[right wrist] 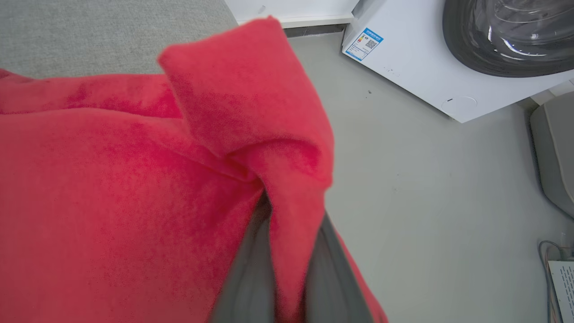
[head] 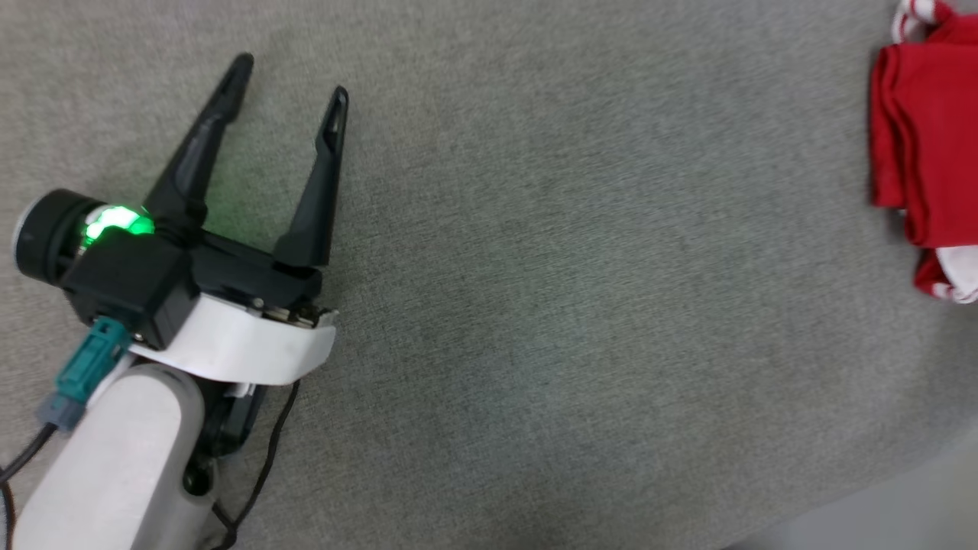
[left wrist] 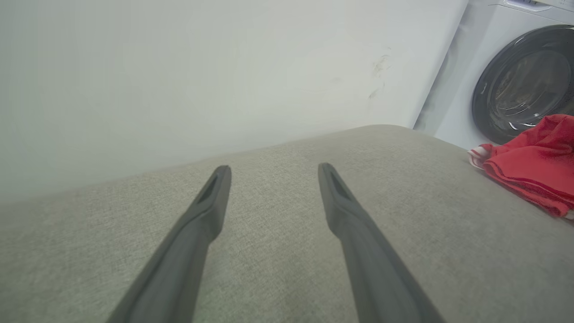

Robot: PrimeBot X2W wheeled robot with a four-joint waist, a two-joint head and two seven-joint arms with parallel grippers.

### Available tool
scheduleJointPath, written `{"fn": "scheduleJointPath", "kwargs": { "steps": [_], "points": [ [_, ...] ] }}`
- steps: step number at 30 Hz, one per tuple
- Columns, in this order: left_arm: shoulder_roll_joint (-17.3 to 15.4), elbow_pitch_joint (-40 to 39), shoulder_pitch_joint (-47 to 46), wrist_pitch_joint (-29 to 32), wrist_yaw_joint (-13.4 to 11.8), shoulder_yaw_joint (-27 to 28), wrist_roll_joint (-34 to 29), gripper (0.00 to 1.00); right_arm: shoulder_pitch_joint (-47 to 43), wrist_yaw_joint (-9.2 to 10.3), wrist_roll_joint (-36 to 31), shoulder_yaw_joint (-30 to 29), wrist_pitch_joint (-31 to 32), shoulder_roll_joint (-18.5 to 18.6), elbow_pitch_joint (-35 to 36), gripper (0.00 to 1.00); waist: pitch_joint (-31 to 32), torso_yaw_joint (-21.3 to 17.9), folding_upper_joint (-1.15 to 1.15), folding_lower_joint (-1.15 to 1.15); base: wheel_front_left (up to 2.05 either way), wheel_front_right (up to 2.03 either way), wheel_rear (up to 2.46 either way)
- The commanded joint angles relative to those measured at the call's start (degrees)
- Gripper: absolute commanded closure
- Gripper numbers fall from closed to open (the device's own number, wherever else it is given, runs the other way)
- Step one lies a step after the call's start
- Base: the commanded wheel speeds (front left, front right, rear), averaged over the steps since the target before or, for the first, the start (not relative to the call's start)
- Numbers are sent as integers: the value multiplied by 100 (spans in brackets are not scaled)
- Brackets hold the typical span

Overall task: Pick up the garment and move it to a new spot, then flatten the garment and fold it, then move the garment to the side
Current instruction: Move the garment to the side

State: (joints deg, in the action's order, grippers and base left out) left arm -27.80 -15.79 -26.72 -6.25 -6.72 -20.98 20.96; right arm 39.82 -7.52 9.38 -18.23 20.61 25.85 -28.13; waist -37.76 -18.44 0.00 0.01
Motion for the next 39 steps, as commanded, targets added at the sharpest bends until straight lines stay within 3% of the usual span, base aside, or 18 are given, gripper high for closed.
{"fn": "scheduleJointPath", "kwargs": {
  "steps": [1, 2, 4, 11, 16, 24, 33, 39],
  "points": [
    [-59, -64, -109, 32, 10, 23, -45, 0, 195, 7, -82, -97, -188, -98, -80, 98, -304, 42, 0, -1, 0, 0, 0],
    [-83, -90, -123, 44, 3, 38, -57, 0, 231, 7, -155, -134, -287, -135, -139, 71, -355, 59, 0, -1, 0, 0, 0],
    [-118, -116, -156, 55, 0, 58, -59, 0, 333, 7, -256, -204, -504, -223, -274, 0, -423, 87, 0, -1, 0, 0, 0],
    [-77, 26, -25, -71, -31, 46, 19, 0, 391, 7, -615, -412, -1194, -267, -692, 0, -276, 207, 0, -1, 0, 0, 0],
    [9, 213, 144, -233, -67, 39, 94, 0, 165, 7, -761, -488, -1551, -221, -548, 0, 94, 304, 0, -1, 0, 0, 0],
    [284, 836, 952, -590, -264, 56, 395, 0, -1104, 7, -373, -43, -1851, -207, 459, 0, 1472, 663, 0, -1, 0, 0, 0],
    [646, 1311, 1759, -796, -472, 229, 771, 0, -2371, 7, 41, 581, -2137, -810, 1289, 0, 2587, 1174, 0, -1, 0, 0, 0],
    [610, 1482, 2087, -857, -559, 460, 848, 0, -2951, 6, 52, 892, -2224, -1415, 1954, 0, 2940, 1529, 0, -1, 0, 0, 0]
  ]
}}
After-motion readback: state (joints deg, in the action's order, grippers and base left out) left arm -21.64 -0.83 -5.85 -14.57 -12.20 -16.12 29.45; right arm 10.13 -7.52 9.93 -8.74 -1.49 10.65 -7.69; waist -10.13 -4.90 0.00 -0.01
